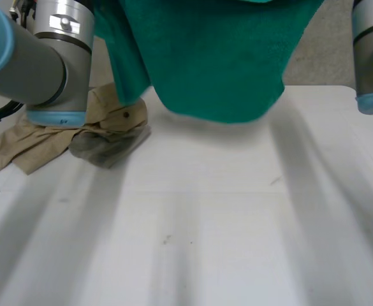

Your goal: Fold the laundry.

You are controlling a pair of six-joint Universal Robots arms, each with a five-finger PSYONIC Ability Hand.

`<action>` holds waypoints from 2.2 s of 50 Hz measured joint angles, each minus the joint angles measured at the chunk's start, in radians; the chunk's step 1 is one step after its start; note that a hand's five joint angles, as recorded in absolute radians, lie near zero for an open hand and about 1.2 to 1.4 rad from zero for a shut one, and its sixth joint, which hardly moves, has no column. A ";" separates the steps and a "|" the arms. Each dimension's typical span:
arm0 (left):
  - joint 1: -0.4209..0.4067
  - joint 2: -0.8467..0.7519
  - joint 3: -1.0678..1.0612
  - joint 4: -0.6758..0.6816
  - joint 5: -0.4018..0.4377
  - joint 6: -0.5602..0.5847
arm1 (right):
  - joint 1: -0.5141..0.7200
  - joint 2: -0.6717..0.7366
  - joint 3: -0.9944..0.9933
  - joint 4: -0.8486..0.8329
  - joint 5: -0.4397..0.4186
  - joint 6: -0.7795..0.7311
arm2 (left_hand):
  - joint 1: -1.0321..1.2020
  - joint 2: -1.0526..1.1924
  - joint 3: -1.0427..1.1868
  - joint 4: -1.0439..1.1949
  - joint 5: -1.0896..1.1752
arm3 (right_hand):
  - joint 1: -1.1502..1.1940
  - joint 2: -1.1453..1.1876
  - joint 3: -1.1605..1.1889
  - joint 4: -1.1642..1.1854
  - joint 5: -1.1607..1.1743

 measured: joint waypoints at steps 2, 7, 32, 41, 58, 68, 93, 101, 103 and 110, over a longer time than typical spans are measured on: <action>-0.002 0.035 -0.066 -0.010 0.000 -0.017 | -0.017 -0.023 0.051 0.010 -0.011 0.006 | 0.000 0.000 0.000 0.000 0.000 | 0.000 0.000 0.000 0.000 0.001; -0.003 0.093 -0.315 -0.089 0.003 -0.048 | -0.087 -0.097 0.253 0.151 -0.110 -0.001 | 0.000 0.000 0.000 0.000 0.000 | 0.000 0.000 0.000 0.000 0.001; 0.005 -0.102 -0.694 -0.146 -0.003 -0.042 | -0.267 -0.125 0.790 0.340 -0.271 -0.230 | -0.738 -0.804 -0.793 -0.815 -0.757 | 0.000 0.000 0.000 0.000 0.001; 0.107 -0.020 -0.754 -0.146 0.000 -0.044 | -0.328 -0.127 0.794 0.333 -0.269 -0.233 | -0.738 -0.813 -0.807 -0.819 -0.767 | 0.000 0.000 0.000 0.000 0.001; 0.271 -0.027 -0.757 -0.210 0.228 -0.045 | -0.346 -0.108 0.770 0.302 -0.275 -0.237 | -0.706 -0.754 -0.748 -0.754 -0.688 | 0.000 0.000 0.000 0.000 0.001; 0.316 -0.090 -0.680 -0.256 0.387 -0.053 | -0.342 -0.088 0.771 0.297 -0.276 -0.239 | -0.671 -0.726 -0.719 -0.723 -0.658 | 0.000 0.000 0.000 0.000 0.001; 0.251 -0.184 -0.585 -0.260 0.366 -0.051 | -0.341 -0.087 0.786 0.306 -0.275 -0.245 | 0.009 -0.007 -0.012 -0.006 0.002 | 0.000 0.000 0.000 0.000 0.001; 0.233 -0.050 -0.659 -0.374 0.312 -0.050 | -0.344 -0.121 0.782 0.376 -0.275 -0.370 | 0.009 -0.007 -0.012 -0.005 0.002 | 0.000 0.000 0.000 0.000 0.001; 0.231 -0.030 -0.672 -0.398 0.306 -0.049 | -0.345 -0.127 0.780 0.394 -0.274 -0.395 | 0.009 -0.007 -0.012 -0.005 0.002 | 0.000 0.000 0.000 0.000 0.001; 0.231 0.128 -0.744 -0.624 0.254 -0.028 | -0.350 -0.173 0.766 0.604 -0.273 -0.579 | 0.009 -0.005 -0.008 -0.005 0.002 | 0.000 0.000 0.000 0.000 0.001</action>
